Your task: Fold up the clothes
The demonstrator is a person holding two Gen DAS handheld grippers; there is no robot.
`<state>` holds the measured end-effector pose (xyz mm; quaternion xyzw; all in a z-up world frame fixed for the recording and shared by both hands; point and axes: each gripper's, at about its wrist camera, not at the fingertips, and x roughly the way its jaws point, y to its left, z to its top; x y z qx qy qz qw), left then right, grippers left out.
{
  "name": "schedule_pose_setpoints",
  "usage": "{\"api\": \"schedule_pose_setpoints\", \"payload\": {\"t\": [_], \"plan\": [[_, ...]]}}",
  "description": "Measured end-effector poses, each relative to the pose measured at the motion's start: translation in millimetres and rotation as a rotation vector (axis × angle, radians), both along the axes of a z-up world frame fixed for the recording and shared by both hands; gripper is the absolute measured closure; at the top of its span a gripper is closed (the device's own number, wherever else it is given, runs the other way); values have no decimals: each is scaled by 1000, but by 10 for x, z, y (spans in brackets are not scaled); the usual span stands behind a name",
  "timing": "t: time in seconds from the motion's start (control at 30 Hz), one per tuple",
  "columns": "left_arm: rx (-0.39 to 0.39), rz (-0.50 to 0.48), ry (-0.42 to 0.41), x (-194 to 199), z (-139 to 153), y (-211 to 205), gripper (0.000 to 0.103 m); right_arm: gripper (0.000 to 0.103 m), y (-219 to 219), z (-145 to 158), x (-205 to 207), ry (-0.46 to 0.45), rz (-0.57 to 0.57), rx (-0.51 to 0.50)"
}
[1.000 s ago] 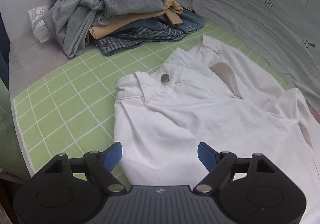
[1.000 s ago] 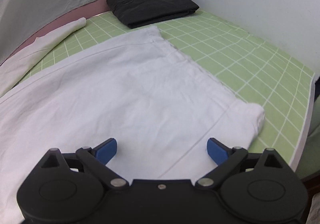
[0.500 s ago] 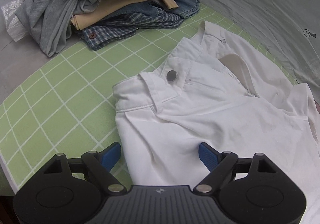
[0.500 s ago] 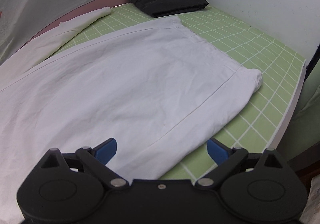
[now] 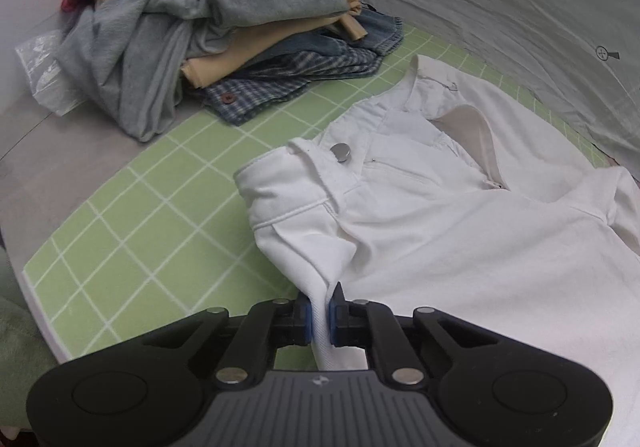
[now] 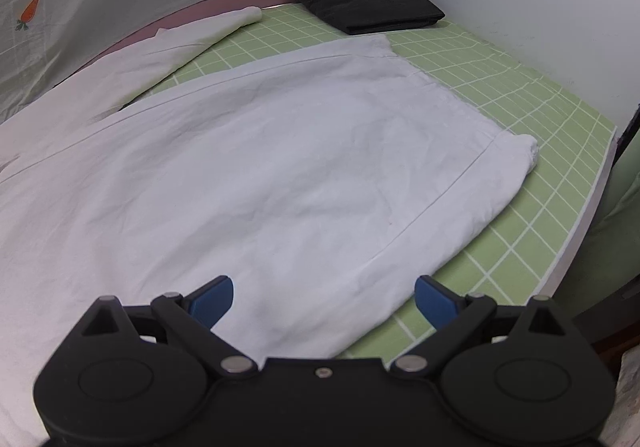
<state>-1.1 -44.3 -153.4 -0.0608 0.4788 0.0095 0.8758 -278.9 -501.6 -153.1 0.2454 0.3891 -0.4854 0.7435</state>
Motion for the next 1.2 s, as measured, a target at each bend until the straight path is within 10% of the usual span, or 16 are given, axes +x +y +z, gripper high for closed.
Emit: {"api": "schedule_pose_setpoints", "payload": {"t": [0.4,0.57,1.0,1.1,1.2], "plan": [[35,124,-58,-357,224,89,80,5,-140,-105,-7,20,64,-5],[50,176,-82,-506,318,126,38,5,-646,-121,-280,2,-4,-32],[63,83,-83,-900,203,-1050,30,4,-1664,-304,-921,15,-156,-36],[82,54,-85,-913,206,-1290,30,25,-1700,-278,-968,-30,-113,-23],[95,41,-82,-889,217,-1492,30,85,-1665,-213,-917,-14,-6,-55]]}}
